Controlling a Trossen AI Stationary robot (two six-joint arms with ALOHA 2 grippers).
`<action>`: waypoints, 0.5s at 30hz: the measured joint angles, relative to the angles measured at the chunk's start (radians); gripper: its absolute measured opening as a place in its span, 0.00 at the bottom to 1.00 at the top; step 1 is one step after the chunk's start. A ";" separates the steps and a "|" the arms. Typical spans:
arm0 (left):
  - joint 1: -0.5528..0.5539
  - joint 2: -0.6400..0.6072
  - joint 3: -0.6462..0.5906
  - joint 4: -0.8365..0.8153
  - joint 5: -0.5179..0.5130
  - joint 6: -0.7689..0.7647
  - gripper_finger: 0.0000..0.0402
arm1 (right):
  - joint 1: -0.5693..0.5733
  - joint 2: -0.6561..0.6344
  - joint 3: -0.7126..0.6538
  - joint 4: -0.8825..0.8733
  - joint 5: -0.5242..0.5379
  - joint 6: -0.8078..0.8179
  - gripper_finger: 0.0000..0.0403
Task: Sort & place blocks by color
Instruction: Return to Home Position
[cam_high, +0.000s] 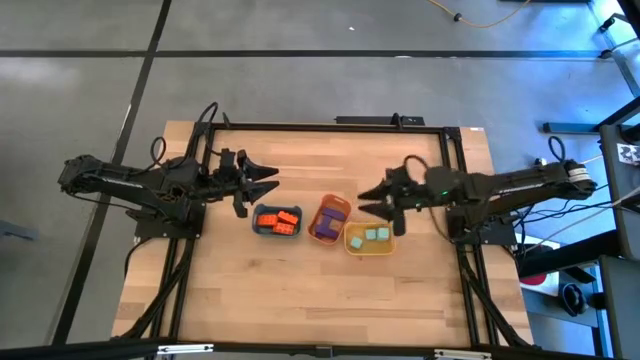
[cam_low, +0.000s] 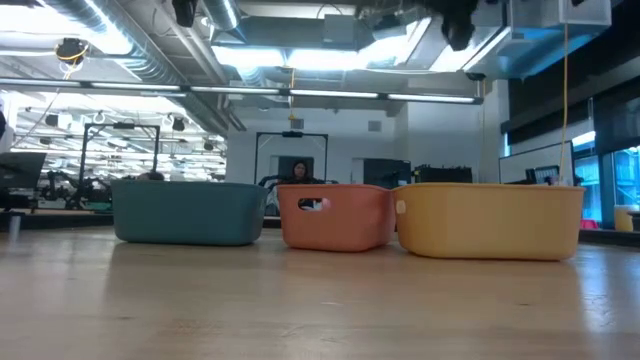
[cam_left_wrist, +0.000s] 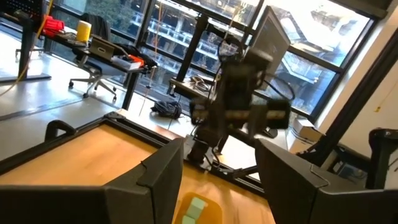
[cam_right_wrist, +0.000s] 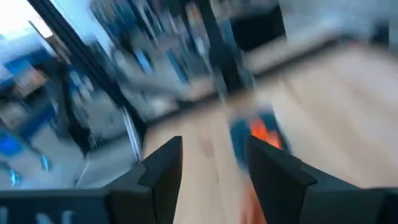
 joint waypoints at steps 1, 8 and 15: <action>0.000 0.000 0.000 0.000 0.000 0.004 0.48 | 0.000 -0.019 0.000 0.041 0.009 -0.028 0.44; -0.002 0.000 0.000 -0.010 0.052 0.027 0.39 | 0.000 -0.068 0.000 0.147 0.017 -0.176 0.44; -0.012 -0.005 0.000 -0.023 0.073 0.052 0.03 | 0.000 -0.068 -0.001 0.141 0.017 -0.174 0.44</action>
